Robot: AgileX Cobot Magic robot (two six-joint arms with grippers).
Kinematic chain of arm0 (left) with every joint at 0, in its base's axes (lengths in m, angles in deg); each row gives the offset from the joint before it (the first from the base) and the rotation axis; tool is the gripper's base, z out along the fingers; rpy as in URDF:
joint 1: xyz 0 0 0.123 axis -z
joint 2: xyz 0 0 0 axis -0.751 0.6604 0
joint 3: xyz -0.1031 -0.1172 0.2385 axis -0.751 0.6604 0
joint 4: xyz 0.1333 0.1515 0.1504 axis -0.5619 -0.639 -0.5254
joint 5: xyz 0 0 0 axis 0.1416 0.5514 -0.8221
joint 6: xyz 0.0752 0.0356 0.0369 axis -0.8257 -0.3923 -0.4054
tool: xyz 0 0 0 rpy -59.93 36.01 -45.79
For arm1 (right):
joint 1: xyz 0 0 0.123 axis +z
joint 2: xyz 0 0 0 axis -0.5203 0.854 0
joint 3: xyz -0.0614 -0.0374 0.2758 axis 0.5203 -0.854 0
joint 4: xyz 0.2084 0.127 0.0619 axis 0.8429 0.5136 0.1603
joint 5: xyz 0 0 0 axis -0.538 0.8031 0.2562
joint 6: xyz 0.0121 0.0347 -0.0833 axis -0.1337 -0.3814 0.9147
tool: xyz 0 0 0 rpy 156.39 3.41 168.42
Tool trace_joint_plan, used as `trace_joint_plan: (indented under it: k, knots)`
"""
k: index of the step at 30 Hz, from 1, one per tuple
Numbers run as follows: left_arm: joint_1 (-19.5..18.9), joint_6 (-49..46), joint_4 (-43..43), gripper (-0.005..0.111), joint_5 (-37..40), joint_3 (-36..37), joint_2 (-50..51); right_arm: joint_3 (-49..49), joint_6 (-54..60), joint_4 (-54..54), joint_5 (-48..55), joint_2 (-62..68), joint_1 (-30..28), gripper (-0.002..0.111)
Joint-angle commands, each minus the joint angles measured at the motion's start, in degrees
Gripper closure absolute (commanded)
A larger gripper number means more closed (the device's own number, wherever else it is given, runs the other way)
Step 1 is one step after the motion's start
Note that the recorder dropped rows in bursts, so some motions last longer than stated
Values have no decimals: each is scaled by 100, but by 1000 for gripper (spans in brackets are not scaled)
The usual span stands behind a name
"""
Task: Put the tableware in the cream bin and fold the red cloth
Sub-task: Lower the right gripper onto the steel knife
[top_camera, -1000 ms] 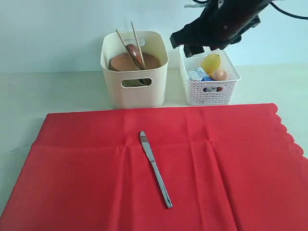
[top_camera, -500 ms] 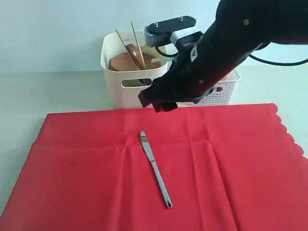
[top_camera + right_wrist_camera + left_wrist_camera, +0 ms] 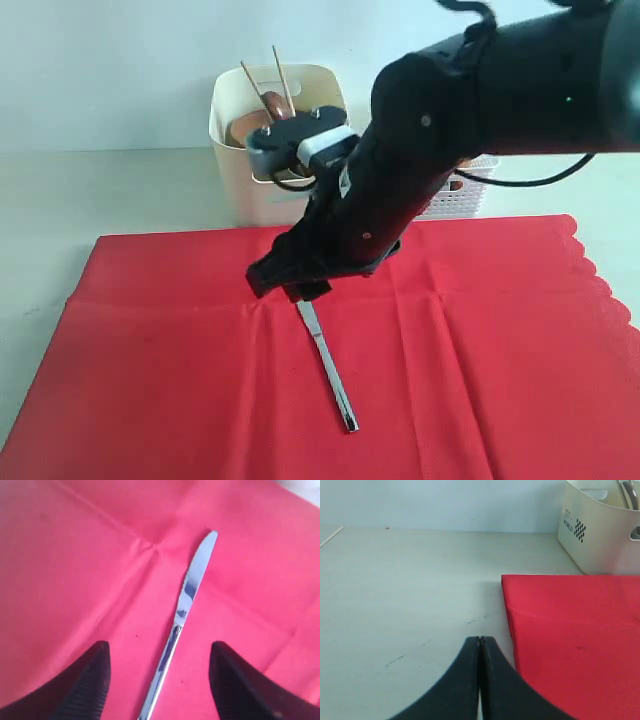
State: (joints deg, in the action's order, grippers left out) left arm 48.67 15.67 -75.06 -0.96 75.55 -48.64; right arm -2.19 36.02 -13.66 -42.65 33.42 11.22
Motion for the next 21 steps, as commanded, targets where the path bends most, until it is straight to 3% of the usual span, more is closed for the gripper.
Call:
trace_joint_plan:
  k: [1,21]
  knots:
    - [3,-21,0,107,-74,17,-38,-15,-11,13,-64,594,8,53]
    - [3,-21,0,107,-74,17,-38,-5,-306,-13,-550,1666,8,57]
